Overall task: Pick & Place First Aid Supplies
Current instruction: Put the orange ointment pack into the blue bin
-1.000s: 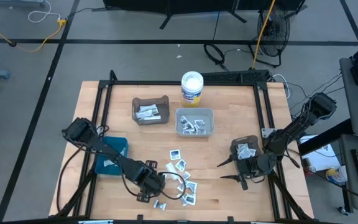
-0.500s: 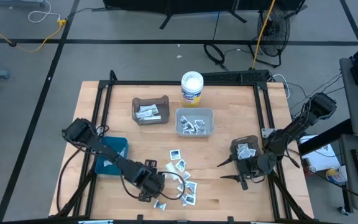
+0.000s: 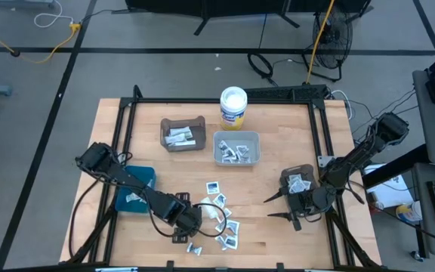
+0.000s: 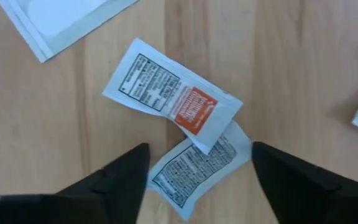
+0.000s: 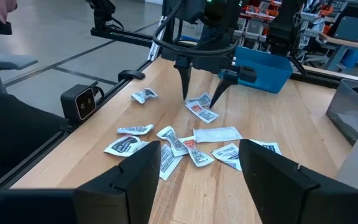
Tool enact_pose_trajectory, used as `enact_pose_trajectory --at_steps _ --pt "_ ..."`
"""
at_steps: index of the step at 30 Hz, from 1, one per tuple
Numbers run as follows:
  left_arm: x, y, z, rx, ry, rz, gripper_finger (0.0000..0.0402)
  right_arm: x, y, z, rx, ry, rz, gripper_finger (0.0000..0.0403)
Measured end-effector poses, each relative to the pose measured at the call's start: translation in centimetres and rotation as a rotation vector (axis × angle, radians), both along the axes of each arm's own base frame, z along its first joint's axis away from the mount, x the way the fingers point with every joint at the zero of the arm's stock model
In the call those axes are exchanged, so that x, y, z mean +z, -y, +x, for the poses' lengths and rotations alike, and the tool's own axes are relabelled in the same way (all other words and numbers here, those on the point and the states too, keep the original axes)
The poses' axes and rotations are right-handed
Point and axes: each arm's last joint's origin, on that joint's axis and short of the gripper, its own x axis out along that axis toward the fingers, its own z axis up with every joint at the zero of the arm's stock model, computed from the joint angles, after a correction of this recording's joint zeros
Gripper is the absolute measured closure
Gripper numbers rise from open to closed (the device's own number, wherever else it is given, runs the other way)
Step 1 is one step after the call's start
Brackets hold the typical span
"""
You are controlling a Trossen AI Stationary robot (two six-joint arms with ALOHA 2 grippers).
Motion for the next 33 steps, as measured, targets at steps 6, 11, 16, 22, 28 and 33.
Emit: enact_pose_trajectory --at_steps 6,11,16,22,28,33 --pt "0.0 0.1 -0.1 -0.024 -0.004 0.003 0.0023 0.0 0.0 0.0 0.001 0.001 -0.004 0.019" --pt "-0.1 0.3 -0.7 -0.066 -0.038 0.038 0.0011 0.0 0.0 0.0 0.001 0.001 -0.003 0.019" --pt "-0.1 0.4 -1.5 -0.081 -0.081 0.078 0.0043 0.0 0.0 0.0 0.001 0.001 -0.003 0.019" --pt "-0.1 0.5 -1.5 -0.098 -0.075 0.094 0.0081 0.0 0.0 0.0 0.001 0.001 -0.003 0.019" --pt "-0.1 0.5 -1.4 -0.11 -0.046 0.11 0.0123 0.0 0.0 0.0 0.001 0.001 -0.003 0.019" --pt "-0.1 0.6 -1.1 -0.139 -0.013 0.105 0.0156 0.0 0.0 0.0 0.001 0.001 -0.003 0.019"
